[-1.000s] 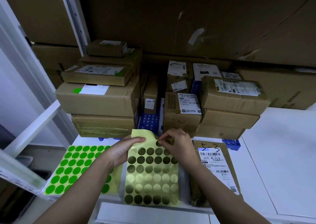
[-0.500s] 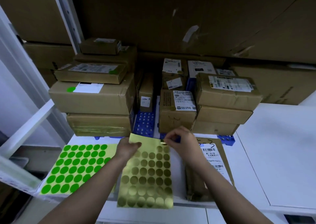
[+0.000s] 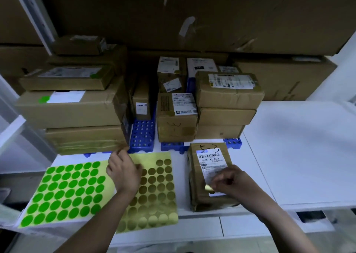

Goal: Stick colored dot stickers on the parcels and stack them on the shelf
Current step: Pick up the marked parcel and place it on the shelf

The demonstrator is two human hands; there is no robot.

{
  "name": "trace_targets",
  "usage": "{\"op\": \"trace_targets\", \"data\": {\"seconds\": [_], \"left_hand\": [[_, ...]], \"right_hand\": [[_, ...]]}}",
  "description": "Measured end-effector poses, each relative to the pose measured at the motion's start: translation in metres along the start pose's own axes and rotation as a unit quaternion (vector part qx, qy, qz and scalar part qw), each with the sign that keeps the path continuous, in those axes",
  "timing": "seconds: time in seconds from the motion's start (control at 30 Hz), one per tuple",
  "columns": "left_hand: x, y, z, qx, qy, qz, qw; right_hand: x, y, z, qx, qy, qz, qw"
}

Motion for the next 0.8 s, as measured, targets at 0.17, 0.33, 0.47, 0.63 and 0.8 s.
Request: {"op": "trace_targets", "data": {"seconds": [0.17,0.33,0.47,0.63,0.8], "left_hand": [[-0.03,0.014,0.023,-0.071,0.071,-0.054,0.993],[-0.087,0.043,0.047,-0.017,0.265,-0.149,0.952],[-0.124,0.072,0.04,0.098,0.362,-0.189,0.908],[-0.135,0.092,0.02,0.148,0.399,-0.187,0.886],[-0.142,0.102,0.015,0.167,0.424,-0.185,0.871]], "right_hand": [[-0.011,0.001,-0.008,-0.004,0.076,0.002,0.997],[-0.02,-0.004,-0.009,-0.075,0.09,-0.025,0.993],[-0.022,-0.005,-0.012,-0.131,0.114,-0.02,0.985],[-0.024,-0.007,-0.017,-0.193,0.135,0.011,0.972],[-0.028,-0.004,-0.018,-0.245,0.123,0.067,0.959]]}}
Point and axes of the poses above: each hand's wrist, its own y-axis away from the middle knuckle, its own z-axis out of the back of the hand, x = y × z, the point moved 5 cm from there along -y, towards the middle knuckle, and after that the axes turned 13 degrees about -z, right-handed, at the moved point
